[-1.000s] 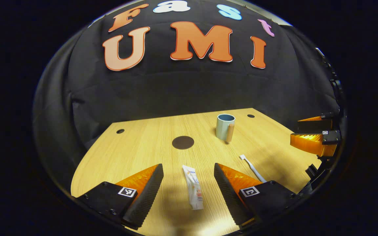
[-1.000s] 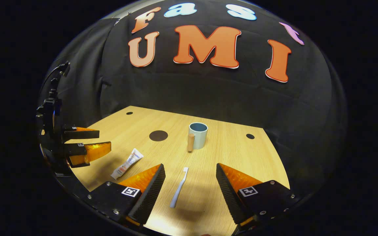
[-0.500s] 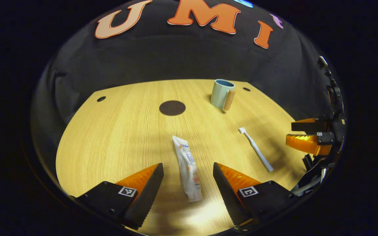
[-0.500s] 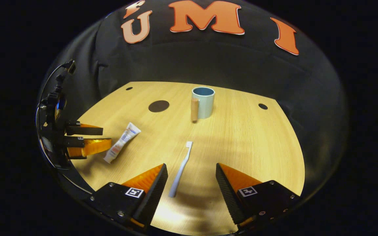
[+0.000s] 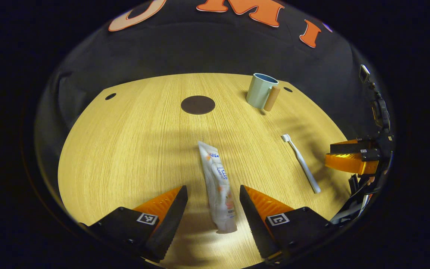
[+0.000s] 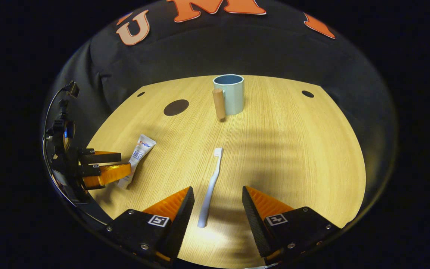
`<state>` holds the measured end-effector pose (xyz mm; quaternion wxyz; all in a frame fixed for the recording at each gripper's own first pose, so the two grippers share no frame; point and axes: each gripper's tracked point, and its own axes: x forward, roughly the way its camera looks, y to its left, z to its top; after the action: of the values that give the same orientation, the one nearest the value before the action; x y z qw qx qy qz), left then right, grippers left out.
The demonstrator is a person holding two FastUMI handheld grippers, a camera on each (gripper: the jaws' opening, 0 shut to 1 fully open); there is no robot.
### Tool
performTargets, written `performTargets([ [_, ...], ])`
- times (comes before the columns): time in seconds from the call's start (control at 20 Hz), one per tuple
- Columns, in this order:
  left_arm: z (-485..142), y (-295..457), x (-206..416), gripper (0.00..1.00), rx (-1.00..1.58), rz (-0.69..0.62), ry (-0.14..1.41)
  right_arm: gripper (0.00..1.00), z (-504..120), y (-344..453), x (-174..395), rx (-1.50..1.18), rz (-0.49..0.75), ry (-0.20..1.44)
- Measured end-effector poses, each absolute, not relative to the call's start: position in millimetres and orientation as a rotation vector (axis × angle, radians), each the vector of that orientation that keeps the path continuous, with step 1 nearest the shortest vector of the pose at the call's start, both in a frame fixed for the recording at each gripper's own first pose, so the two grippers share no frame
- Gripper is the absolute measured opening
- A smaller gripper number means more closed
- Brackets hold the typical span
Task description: Put the toothbrush and toothpaste on the desktop into the cup, then pick up the cup and place it on the coaster on the desktop.
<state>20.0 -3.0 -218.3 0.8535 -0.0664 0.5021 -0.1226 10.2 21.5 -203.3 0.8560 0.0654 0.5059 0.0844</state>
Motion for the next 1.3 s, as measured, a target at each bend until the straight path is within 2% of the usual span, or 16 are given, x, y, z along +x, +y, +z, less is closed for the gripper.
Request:
performTargets([
  [0.2, -226.4, -8.5, 23.1, 0.88, -0.129, -0.252, 1.102, 0.71, -210.6, 27.5, 11.7, 0.171, 0.165, 1.124],
  [0.25, -229.4, -8.5, 25.7, 0.84, -0.119, -0.243, 1.108, 0.70, -212.5, 28.8, 13.3, 0.176, 0.163, 1.135],
  [0.3, -233.5, -6.5, 26.6, 0.74, -0.114, -0.238, 1.116, 0.62, -215.0, 31.1, 14.8, 0.178, 0.162, 1.145],
  [0.35, -237.6, -6.8, 27.4, 0.71, -0.118, -0.232, 1.125, 0.64, -216.3, 33.3, 16.8, 0.175, 0.160, 1.153],
  [0.4, -238.6, -10.7, 26.5, 0.67, -0.133, -0.231, 1.134, 0.61, -220.4, 37.2, 17.8, 0.169, 0.159, 1.163],
  [0.45, -242.3, -14.0, 25.5, 0.57, -0.146, -0.233, 1.144, 0.59, -224.7, 41.6, 18.4, 0.168, 0.160, 1.176],
  [0.5, -242.7, -13.7, 24.4, 0.52, -0.142, -0.225, 1.153, 0.56, -229.0, 45.3, 20.6, 0.167, 0.157, 1.186],
  [0.55, -243.8, -14.2, 27.7, 0.51, -0.131, -0.228, 1.148, 0.55, -233.0, 46.0, 22.1, 0.160, 0.145, 1.194],
  [0.65, -243.9, -13.1, 28.6, 0.47, -0.103, -0.237, 1.152, 0.60, -235.8, 48.9, 25.6, 0.146, 0.132, 1.203],
  [0.7, -244.3, -11.5, 26.7, 0.46, -0.089, -0.233, 1.162, 0.53, -239.5, 50.6, 25.4, 0.143, 0.128, 1.211],
  [0.8, -244.7, -9.1, 30.3, 0.41, -0.060, -0.209, 1.162, 0.51, -246.9, 52.2, 29.4, 0.140, 0.118, 1.218],
  [0.9, -243.1, -6.1, 33.4, 0.30, -0.055, -0.193, 1.152, 0.47, -249.2, 53.2, 31.3, 0.136, 0.110, 1.225],
  [1.0, -240.3, -3.9, 35.9, 0.29, -0.069, -0.200, 1.128, 0.36, -251.6, 47.8, 32.5, 0.109, 0.083, 1.234],
  [1.15, -241.0, -1.3, 32.5, 0.17, -0.095, -0.210, 1.118, 0.22, -254.3, 41.4, 36.4, 0.091, 0.033, 1.231],
  [1.3, -239.0, -2.8, 35.5, 0.17, -0.126, -0.213, 1.102, 0.11, -255.4, 41.5, 39.6, 0.098, 0.034, 1.220],
])
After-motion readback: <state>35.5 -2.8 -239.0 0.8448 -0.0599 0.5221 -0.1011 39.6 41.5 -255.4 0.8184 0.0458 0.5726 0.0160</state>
